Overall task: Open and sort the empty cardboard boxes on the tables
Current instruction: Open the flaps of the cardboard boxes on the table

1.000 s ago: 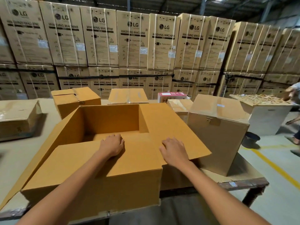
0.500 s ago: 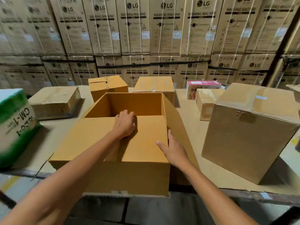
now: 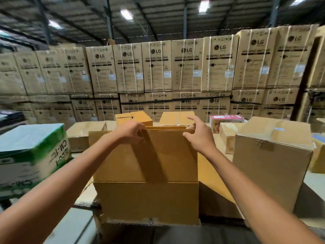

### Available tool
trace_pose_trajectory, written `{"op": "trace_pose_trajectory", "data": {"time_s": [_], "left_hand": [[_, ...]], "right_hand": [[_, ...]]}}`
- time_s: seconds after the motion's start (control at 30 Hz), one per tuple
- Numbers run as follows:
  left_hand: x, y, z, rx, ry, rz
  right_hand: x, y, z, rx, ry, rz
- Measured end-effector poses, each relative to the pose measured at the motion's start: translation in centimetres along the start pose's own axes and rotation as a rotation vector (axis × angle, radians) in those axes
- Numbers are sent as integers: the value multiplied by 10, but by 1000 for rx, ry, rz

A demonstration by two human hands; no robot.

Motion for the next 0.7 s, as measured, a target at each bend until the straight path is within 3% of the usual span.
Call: {"op": "trace_pose_trajectory", "data": {"time_s": [0.2,0.4,0.57,0.7], "left_hand": [[56,-18,11,5,2,6],[95,20,19,59,-65,-139],[165,60,42,111,-43,-74],[214,96,56,129,21,22]], "right_hand": [[52,-19,-27,189,-108,-18],[111,-15,-28,459,-70,-296],[159,16,-12,503,3,-452],[192,37,6,705,-45,-575]]}}
Point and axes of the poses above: each hand's wrist, its own x-axis away from the middle knuckle, its own y-axis out of the palm, z = x × y, the point moved 6 cm from there along -x, towards the middle knuckle, and after that the axes turned 1 degree about y, right-handed, at the moved point
